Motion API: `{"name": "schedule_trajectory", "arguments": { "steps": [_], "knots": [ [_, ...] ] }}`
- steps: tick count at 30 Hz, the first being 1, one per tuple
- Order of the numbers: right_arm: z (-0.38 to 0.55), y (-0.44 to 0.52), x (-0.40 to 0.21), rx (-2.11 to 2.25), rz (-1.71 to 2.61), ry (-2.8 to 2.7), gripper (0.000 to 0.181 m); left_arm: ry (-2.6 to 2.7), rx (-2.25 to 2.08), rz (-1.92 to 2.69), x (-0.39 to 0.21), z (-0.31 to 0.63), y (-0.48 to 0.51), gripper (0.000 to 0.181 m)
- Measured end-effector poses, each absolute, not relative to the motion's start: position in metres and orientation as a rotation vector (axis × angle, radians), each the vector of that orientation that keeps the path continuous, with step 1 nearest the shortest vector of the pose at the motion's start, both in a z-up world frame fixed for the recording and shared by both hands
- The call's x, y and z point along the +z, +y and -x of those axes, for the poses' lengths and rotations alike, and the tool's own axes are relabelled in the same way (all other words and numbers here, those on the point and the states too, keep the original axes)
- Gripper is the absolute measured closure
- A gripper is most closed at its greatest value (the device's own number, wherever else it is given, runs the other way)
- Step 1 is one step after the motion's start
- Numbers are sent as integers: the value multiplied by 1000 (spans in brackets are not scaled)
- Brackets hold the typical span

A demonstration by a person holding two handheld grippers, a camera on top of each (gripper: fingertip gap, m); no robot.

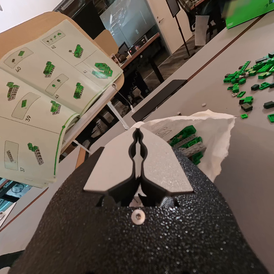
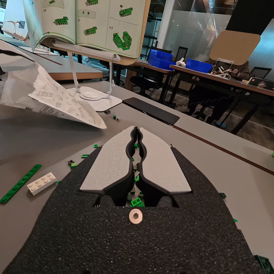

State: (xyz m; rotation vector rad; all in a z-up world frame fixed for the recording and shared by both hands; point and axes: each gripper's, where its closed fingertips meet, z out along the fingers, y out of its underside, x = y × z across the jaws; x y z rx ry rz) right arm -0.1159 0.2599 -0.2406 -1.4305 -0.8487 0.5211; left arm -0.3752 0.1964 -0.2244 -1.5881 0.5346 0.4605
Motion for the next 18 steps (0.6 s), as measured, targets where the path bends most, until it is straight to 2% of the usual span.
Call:
{"name": "schedule_trajectory", "arguments": {
  "steps": [1,18],
  "knots": [
    [116,260,-241,521,1431,-850,181,540,467,1586,-225,374,197,181],
    [119,259,-244,501,1428,-877,181,554,437,1585,-227,370,197,181]
  ]
}}
